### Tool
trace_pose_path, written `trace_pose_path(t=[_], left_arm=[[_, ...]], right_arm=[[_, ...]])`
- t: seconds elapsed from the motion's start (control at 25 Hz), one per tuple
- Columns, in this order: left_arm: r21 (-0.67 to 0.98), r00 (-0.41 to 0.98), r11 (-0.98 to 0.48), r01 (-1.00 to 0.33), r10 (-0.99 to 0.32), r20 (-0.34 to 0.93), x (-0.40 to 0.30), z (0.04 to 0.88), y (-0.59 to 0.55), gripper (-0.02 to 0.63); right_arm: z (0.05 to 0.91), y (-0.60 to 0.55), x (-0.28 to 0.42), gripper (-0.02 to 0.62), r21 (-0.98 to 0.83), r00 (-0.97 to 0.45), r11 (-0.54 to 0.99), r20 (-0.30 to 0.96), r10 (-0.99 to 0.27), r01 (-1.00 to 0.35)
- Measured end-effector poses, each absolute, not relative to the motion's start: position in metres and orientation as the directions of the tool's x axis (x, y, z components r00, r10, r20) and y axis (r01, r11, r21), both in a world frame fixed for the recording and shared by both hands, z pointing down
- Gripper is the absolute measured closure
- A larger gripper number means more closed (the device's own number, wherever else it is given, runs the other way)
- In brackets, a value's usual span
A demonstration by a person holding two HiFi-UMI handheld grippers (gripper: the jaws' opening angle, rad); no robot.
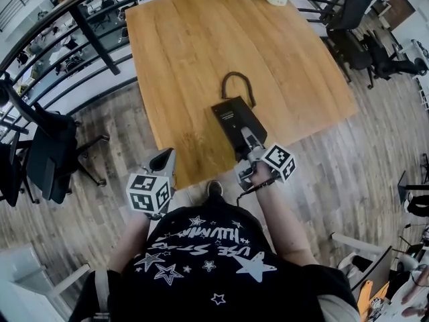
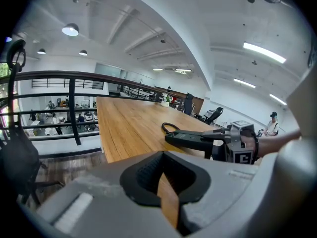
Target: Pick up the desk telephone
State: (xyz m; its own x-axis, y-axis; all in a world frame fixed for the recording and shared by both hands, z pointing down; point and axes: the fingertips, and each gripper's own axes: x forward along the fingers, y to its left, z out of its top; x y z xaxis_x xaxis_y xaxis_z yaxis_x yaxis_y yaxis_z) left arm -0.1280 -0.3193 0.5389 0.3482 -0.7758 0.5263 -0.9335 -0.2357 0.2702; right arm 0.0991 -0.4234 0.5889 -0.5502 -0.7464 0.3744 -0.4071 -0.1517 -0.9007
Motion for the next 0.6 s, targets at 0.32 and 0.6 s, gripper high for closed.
trace_pose_path(t=[0.32, 0.6], left_arm=[[0.282, 0.359, -0.241, -0.929, -0.779, 0.514, -0.135, 0.535, -0.311, 0.604], [0.286, 0.380, -0.266, -0.920, -0.781, 0.495, -0.146, 0.527, -0.300, 0.604]], right_arm=[[0.567, -0.416, 0.096, 0.402, -0.921, -0.559, -0.100, 0.311, -0.769, -0.376], [0.542, -0.398, 0.091, 0.403, -0.932, -0.550, -0.055, 0.257, -0.795, -0.357]])
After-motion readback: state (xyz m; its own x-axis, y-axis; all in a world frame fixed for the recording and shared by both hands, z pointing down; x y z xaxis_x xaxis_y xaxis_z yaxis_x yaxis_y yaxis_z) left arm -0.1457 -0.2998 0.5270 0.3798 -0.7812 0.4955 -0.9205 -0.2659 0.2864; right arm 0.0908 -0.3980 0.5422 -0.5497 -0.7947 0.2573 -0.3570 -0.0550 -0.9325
